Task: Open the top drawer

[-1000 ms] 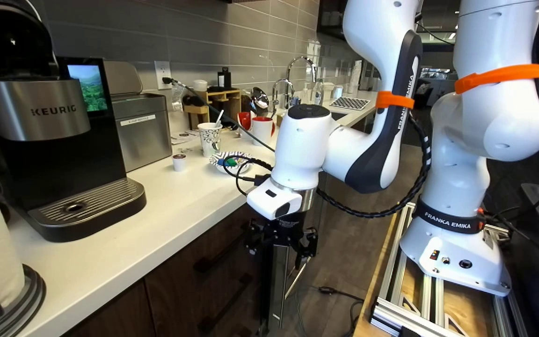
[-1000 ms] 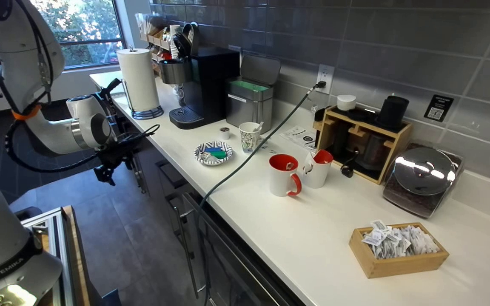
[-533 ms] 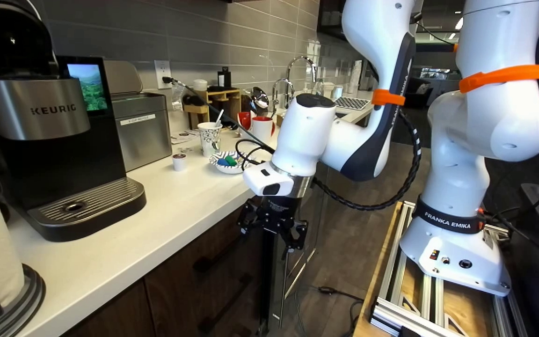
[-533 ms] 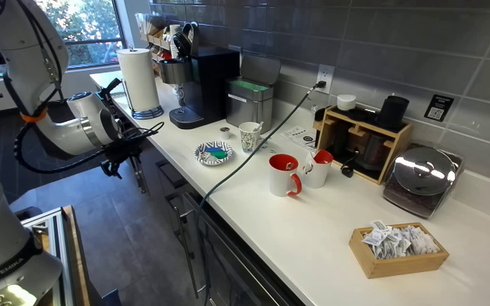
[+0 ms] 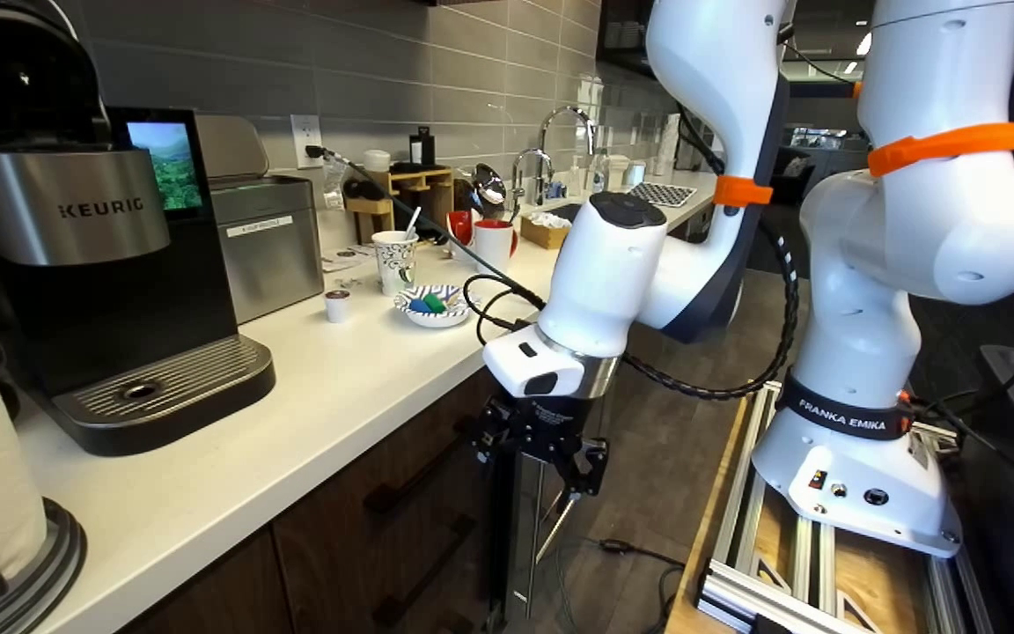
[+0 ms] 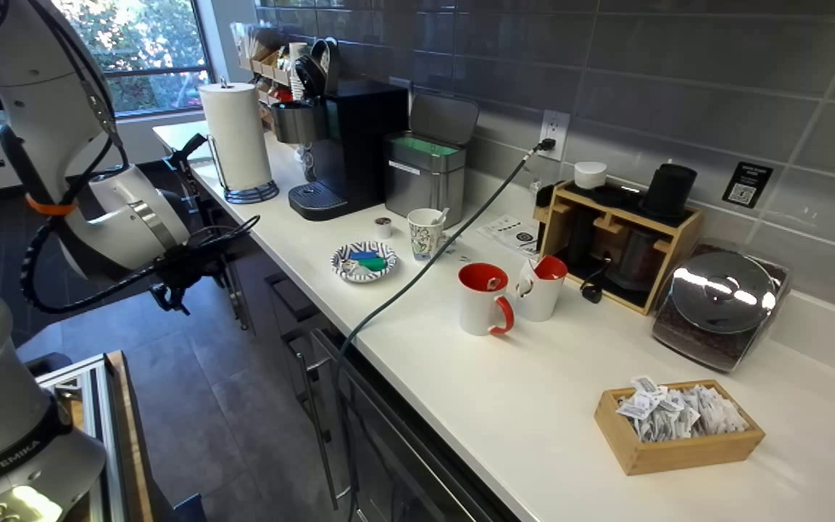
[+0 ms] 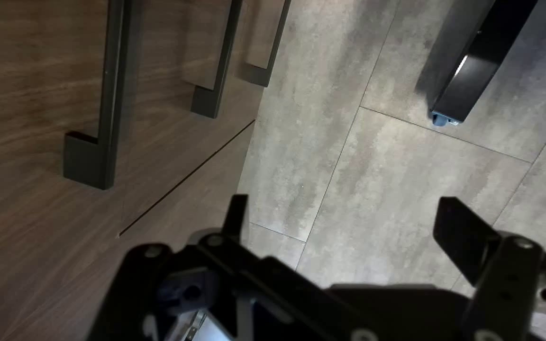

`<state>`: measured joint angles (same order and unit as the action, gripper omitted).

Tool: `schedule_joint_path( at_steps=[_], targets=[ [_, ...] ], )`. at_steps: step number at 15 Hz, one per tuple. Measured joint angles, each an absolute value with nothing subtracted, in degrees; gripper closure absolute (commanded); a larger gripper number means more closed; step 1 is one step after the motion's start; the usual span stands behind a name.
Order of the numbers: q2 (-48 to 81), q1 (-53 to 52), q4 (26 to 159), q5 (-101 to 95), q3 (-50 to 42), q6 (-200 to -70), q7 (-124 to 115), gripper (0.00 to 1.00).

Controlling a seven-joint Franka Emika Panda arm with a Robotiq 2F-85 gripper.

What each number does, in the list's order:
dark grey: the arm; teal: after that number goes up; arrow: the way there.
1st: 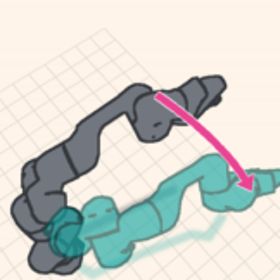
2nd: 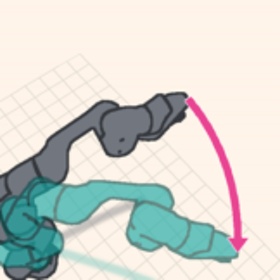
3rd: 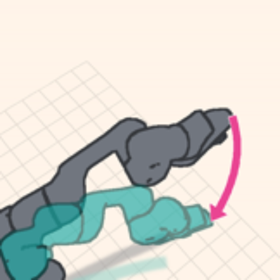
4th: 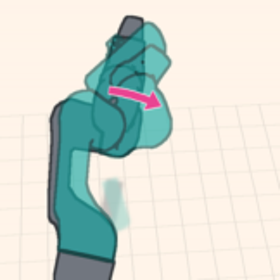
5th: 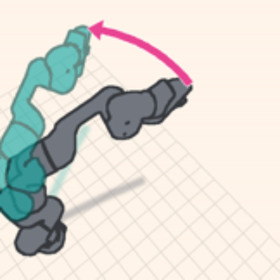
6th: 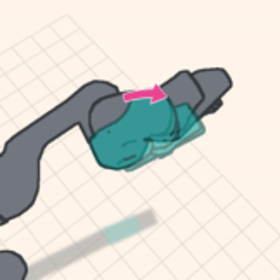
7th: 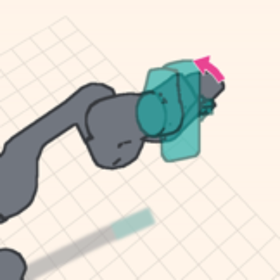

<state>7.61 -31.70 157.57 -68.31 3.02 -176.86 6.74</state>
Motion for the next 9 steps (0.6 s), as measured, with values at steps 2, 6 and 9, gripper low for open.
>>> schedule_joint_path(
  at_steps=[2,6,9],
  targets=[
    [7.6,-33.1,157.5,-71.2,3.0,-176.0,0.9,0.00],
    [7.3,-36.6,156.1,-80.0,3.1,-169.8,-14.0,0.00],
    [7.8,-38.7,154.2,-90.1,3.3,-164.0,-26.2,0.00]
  ],
)
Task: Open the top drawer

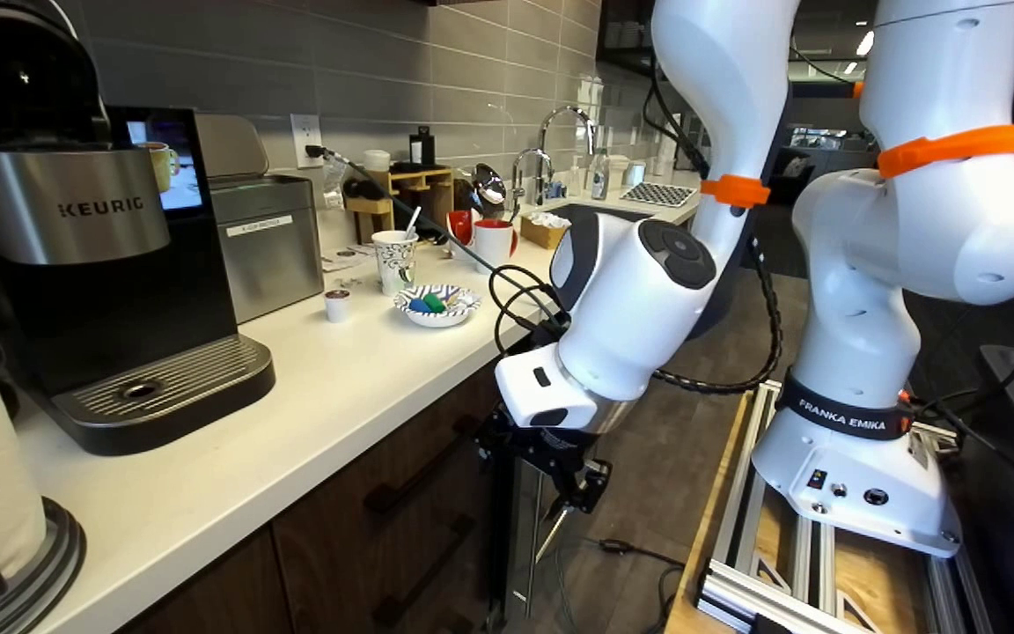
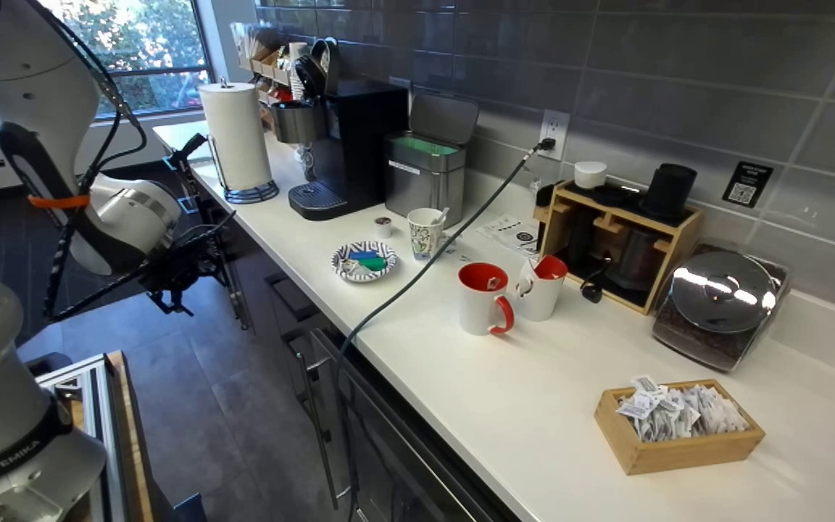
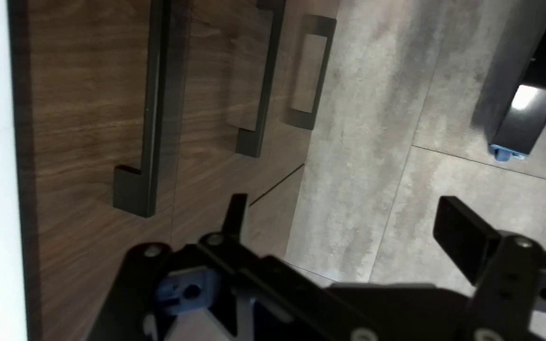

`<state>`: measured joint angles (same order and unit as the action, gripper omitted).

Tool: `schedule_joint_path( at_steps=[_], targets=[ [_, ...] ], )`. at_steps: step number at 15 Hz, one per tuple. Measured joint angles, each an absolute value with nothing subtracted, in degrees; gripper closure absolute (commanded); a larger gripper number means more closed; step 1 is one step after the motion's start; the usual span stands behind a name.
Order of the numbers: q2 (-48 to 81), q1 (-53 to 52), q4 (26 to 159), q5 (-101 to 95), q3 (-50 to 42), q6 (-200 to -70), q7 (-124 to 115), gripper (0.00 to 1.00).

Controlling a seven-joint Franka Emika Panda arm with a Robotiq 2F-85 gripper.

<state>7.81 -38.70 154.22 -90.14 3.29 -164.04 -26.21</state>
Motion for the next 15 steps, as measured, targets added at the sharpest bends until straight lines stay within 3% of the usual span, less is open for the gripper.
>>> schedule_joint_path(
  at_steps=[5,9,15],
  targets=[
    [13.4,-39.4,150.3,-109.9,3.3,-157.6,-46.5,0.00],
    [20.9,-29.3,145.8,-120.7,11.4,-151.2,-55.3,0.00],
    [21.9,-23.7,145.3,-120.9,16.3,-150.7,-54.1,0.00]
  ],
)
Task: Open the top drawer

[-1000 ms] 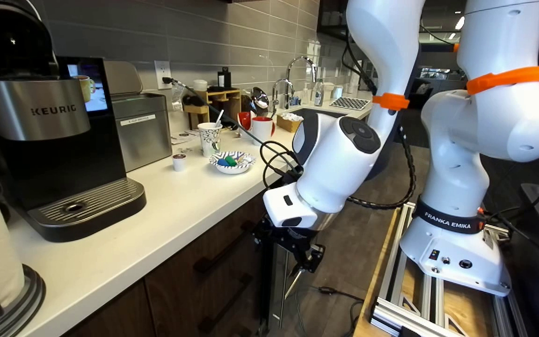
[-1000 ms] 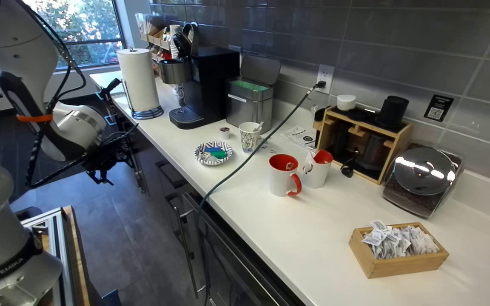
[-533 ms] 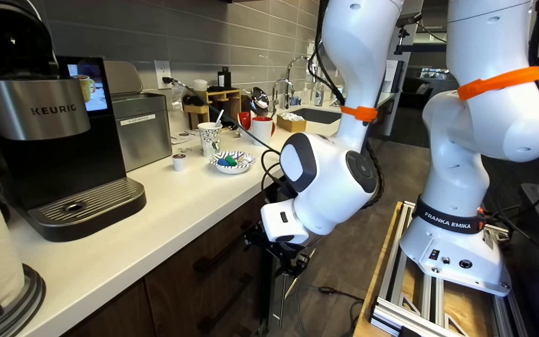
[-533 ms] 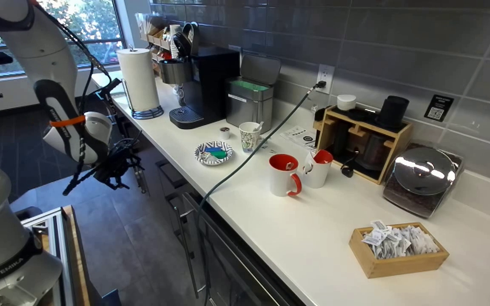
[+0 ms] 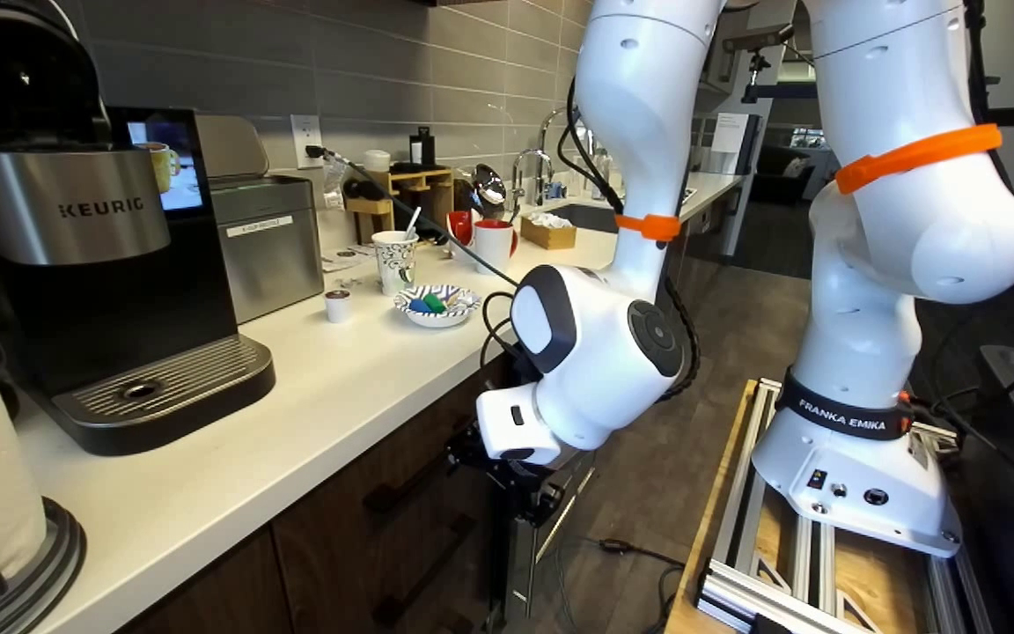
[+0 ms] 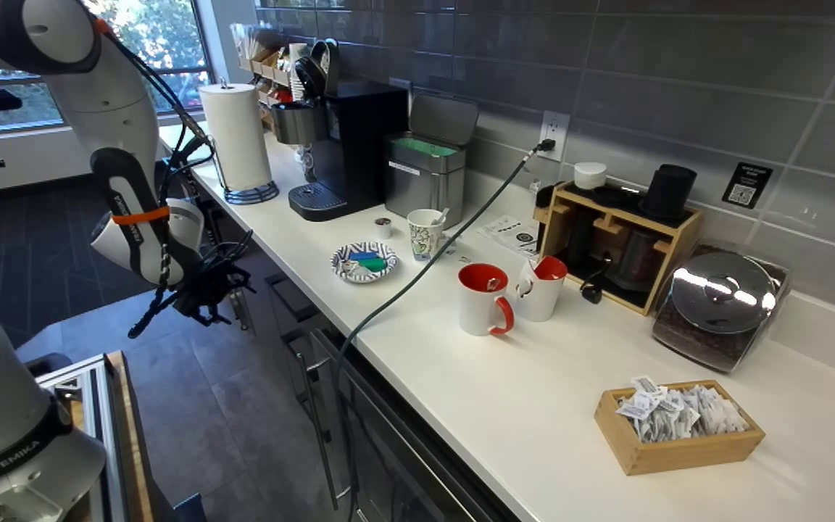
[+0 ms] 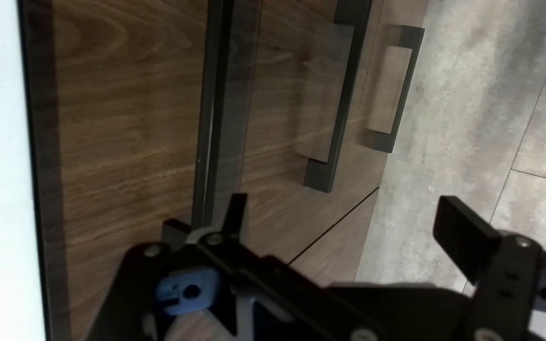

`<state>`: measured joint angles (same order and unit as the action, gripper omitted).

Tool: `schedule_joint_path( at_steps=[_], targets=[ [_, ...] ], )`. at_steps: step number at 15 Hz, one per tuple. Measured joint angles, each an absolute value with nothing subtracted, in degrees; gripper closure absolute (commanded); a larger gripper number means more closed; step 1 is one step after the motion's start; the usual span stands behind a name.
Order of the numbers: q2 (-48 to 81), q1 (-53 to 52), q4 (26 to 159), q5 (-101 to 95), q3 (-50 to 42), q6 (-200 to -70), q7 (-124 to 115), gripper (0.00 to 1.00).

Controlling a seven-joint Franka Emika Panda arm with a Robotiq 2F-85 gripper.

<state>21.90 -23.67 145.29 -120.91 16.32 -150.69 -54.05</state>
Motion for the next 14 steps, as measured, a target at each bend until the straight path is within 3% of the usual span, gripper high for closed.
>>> schedule_joint_path(
  at_steps=[7,14],
  targets=[
    [21.9,-23.7,145.3,-120.9,16.4,-150.7,-54.1,0.00],
    [21.1,-15.3,145.4,-126.5,20.4,-150.5,-53.2,0.00]
  ],
)
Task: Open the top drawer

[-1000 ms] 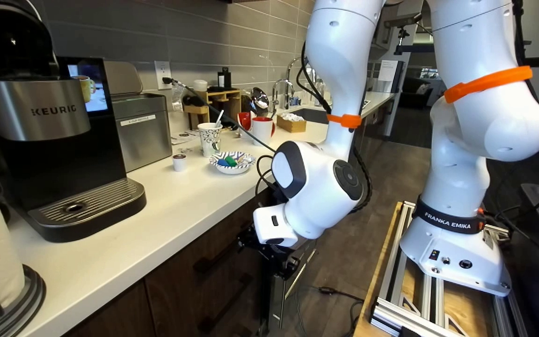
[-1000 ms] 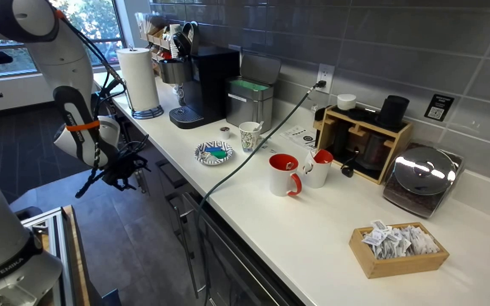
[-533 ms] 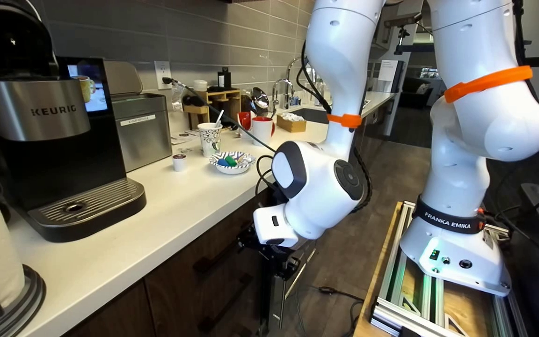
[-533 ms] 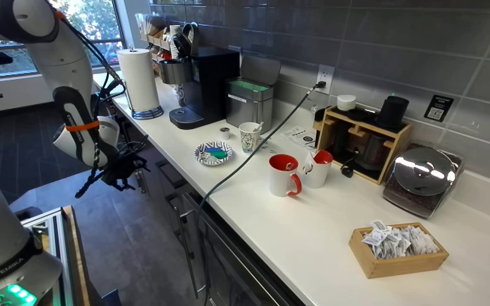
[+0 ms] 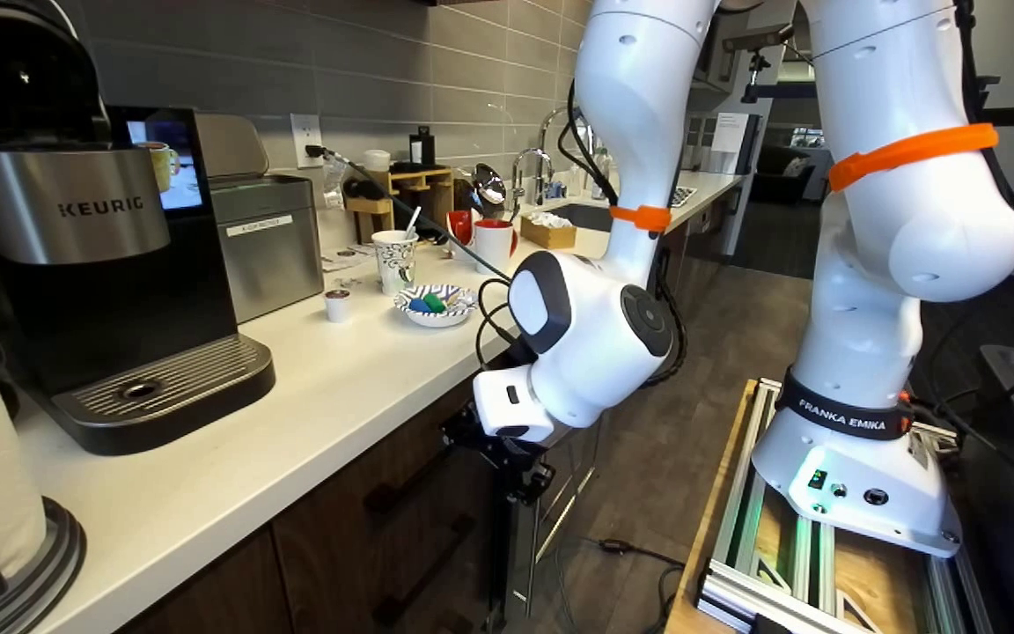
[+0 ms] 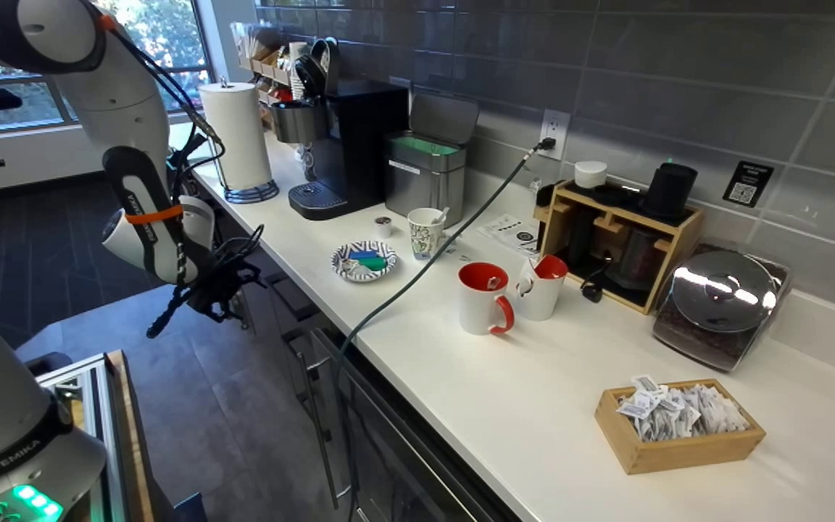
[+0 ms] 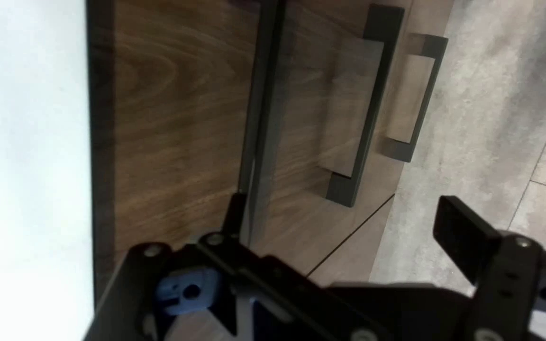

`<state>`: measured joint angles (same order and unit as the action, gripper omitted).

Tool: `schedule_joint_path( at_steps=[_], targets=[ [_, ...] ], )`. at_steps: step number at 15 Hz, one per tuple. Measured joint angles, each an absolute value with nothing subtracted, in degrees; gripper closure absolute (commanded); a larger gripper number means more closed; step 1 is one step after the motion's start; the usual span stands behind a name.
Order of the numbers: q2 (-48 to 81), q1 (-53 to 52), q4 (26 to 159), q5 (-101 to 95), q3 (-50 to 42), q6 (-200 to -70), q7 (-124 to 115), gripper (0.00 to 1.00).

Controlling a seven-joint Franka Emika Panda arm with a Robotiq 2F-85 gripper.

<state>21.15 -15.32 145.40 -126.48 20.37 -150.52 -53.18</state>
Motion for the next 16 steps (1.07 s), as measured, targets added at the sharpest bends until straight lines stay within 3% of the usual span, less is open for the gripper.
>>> schedule_joint_path(
  at_steps=[6,16],
  targets=[
    [20.5,-8.3,145.5,-136.4,20.8,-150.5,-53.2,0.00],
    [25.6,-7.9,146.5,-133.7,26.9,-144.3,-62.6,0.00]
  ],
)
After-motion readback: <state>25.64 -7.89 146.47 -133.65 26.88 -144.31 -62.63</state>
